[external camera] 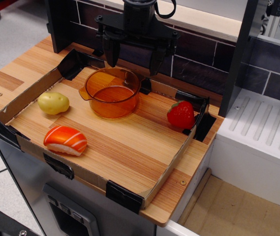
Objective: Put sushi in pot
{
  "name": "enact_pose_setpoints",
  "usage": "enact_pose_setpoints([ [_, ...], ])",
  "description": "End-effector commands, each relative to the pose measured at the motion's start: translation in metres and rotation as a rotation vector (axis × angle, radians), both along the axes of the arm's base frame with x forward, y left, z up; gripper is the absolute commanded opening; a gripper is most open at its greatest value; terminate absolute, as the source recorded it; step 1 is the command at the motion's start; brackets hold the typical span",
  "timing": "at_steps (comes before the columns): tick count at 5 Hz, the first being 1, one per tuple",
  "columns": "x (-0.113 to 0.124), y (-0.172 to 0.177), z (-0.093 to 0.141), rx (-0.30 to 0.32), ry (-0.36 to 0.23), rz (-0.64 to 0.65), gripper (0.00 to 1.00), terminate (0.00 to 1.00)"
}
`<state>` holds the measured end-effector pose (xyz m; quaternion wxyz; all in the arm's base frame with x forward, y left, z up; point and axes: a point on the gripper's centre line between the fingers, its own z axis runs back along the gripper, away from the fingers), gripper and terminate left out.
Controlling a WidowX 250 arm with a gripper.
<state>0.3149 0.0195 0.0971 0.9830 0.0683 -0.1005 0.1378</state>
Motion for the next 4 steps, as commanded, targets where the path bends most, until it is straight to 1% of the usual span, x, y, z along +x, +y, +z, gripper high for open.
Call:
enact_pose_setpoints([
  [1, 0.0, 0.0, 0.0, 0.0, 0.0, 0.0, 1.0, 0.0],
  [2, -0.017, 0.003, 0.012, -0.021, -0.021, 0.066, 1.0, 0.0],
  [3, -0.029, 0.007, 0.014, -0.075, -0.073, 0.26, 1.0, 0.0],
  [4, -0.042, 0.013, 0.013, -0.103, -0.072, 0.409, 1.0, 0.0],
])
